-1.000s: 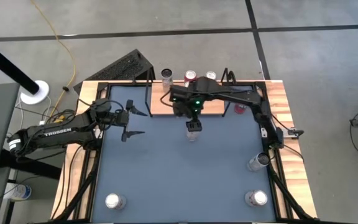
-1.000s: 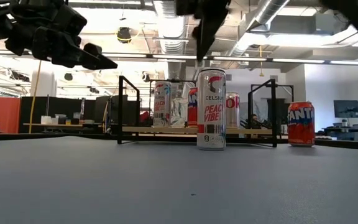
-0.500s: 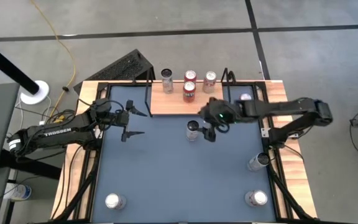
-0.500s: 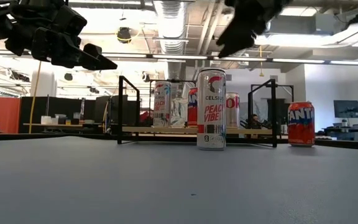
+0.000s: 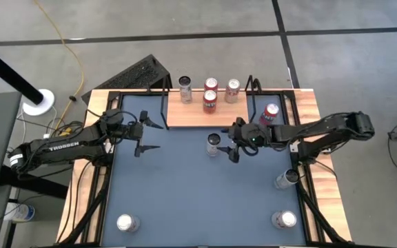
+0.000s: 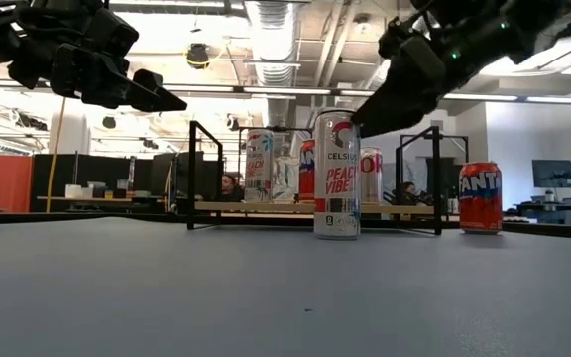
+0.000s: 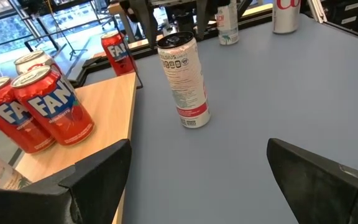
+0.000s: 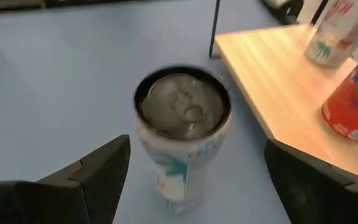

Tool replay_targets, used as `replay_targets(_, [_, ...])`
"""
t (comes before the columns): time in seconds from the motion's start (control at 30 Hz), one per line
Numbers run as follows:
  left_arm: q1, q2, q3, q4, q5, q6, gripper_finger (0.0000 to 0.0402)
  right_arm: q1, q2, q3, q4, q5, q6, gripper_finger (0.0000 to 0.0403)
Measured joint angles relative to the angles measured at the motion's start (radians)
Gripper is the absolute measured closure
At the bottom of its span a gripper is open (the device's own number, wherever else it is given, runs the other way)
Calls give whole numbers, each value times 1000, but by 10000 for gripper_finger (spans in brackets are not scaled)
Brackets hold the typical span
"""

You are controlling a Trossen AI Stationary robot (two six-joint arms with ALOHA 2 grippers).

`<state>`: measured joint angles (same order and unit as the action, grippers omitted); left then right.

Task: Place canned beverage on shelf
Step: Put the bottom black soda can on the shelf aligned with the other black soda can

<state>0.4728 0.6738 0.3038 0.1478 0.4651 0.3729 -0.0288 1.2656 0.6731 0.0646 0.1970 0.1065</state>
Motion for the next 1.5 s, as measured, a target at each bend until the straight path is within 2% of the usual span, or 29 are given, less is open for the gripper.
replay_targets(0.33, [0, 0, 0, 0, 1, 0, 38, -7, 22, -105, 253, -16, 6, 44])
replay_targets(0.53, [0, 0, 0, 0, 2, 2, 38, -29, 143, -108, 423, -69, -7, 44])
replay_targets(0.7, [0, 0, 0, -2, 2, 2, 38, -34, 214, -109, 544, -69, -52, 44])
replay_targets(0.87, [0, 0, 0, -3, 2, 2, 38, -40, 208, -109, 535, -71, -54, 69])
replay_targets(1.17, [0, 0, 0, -3, 1, 7, 38, -40, 149, -93, 504, -70, -56, 172])
replay_targets(1.3, [0, 0, 0, -3, 1, 7, 38, -45, 147, -11, 465, -92, -61, 201])
replay_targets(1.5, [0, 0, 0, -9, 0, 6, 38, -58, 210, 217, 270, -110, -125, 199])
